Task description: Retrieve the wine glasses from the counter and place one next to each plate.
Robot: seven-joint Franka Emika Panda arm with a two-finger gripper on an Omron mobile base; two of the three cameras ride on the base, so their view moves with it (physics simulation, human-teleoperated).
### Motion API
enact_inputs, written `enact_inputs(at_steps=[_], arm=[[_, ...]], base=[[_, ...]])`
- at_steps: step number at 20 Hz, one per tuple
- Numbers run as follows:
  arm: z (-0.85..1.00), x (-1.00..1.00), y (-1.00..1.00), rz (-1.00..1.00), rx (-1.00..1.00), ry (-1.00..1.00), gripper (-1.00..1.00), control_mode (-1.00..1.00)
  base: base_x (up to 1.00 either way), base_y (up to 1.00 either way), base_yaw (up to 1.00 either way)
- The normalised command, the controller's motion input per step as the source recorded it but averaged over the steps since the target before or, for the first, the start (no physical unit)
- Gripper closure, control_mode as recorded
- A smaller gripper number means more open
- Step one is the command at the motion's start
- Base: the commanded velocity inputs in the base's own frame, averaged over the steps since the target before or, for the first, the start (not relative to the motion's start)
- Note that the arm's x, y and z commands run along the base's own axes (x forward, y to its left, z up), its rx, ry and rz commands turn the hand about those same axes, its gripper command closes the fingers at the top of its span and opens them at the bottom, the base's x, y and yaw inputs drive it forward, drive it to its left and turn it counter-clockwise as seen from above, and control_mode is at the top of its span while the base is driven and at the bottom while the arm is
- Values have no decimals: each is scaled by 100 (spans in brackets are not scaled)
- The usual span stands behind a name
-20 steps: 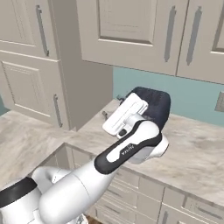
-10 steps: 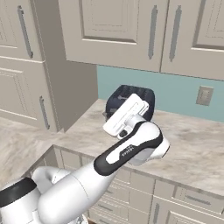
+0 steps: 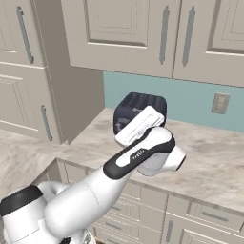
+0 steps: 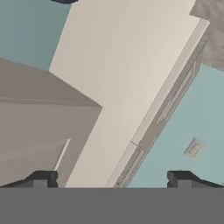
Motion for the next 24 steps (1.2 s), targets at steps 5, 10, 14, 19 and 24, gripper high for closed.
enact_inputs(at_steps=[5, 10, 14, 19, 24], arm=[[-21, 9, -39, 0, 0, 14, -100, -100], [-29, 6, -24, 0, -2, 8, -100, -100], [-36, 9, -10, 0, -6, 8, -100, -100], [-42, 4, -5, 0, -7, 10, -100, -100], [-34, 12, 0, 0, -10, 5, -100, -100]], base=[[0, 0, 0], [0, 0, 0], [0, 0, 0], [0, 0, 0], [0, 0, 0]])
